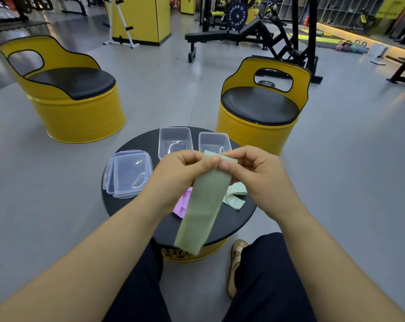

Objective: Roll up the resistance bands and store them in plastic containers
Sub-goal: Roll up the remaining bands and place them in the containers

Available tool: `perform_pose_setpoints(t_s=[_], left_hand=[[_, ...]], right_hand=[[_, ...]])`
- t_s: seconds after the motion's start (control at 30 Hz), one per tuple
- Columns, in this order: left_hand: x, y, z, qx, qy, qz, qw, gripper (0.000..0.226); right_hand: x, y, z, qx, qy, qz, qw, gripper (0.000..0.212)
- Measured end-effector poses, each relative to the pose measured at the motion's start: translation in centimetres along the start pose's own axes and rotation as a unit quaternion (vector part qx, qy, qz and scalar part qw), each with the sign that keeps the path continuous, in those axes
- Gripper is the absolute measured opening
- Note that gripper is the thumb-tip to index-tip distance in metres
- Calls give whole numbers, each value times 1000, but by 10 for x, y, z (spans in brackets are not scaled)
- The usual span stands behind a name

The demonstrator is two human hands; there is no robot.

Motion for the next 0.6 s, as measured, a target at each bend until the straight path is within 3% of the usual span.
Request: perform_pose_setpoints(t_s=[0.3,0.6], left_hand=[[0,-5,-13,62,94,-7,994,16],[1,0,-9,-10,123,-27,992,14]], right_hand=[[3,-4,2,-93,-26,22,995,10],[0,0,2,63,12,-15,998,13]])
Point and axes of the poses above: each hand's wrist, its own x-axis towards the middle knuckle, its own y-axis out of the palm, z = x × y, the point moved 2 cm from there along x, towards the middle knuckle, and after that the axes turned 6 degrees about y, right-handed, at the moved point
